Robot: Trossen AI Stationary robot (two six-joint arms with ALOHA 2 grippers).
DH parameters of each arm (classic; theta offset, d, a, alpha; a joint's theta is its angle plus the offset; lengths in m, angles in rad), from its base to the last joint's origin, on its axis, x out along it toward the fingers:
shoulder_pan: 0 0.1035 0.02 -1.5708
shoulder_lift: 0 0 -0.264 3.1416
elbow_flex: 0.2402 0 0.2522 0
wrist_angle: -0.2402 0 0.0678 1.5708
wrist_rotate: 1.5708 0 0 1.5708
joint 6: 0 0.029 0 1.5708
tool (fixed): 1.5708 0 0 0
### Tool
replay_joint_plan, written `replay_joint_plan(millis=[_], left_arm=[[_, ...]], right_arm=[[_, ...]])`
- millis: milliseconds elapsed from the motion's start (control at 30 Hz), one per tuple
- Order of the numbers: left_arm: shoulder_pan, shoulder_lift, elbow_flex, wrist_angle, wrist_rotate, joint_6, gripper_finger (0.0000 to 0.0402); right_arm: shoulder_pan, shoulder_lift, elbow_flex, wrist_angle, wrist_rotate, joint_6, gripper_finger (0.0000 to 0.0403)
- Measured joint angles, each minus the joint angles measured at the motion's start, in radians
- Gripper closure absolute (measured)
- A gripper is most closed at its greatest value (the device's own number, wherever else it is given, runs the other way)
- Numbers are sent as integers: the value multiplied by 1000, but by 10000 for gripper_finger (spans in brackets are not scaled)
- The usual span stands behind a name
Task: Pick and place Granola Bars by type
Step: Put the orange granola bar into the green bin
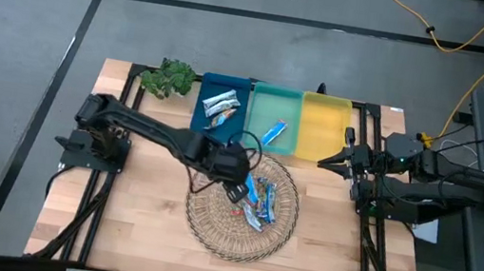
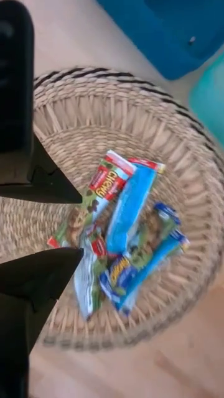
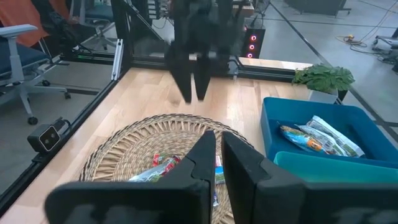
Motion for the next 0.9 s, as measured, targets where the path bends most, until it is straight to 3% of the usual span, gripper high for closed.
replay_joint_plan(millis=[467, 900], left_arm=[[18, 223, 0, 15, 72, 2, 220], [52, 246, 0, 97, 72, 2, 145]], right_arm=[[0, 0, 0, 0, 0, 0, 370], [0, 0, 0, 0, 0, 0, 370]])
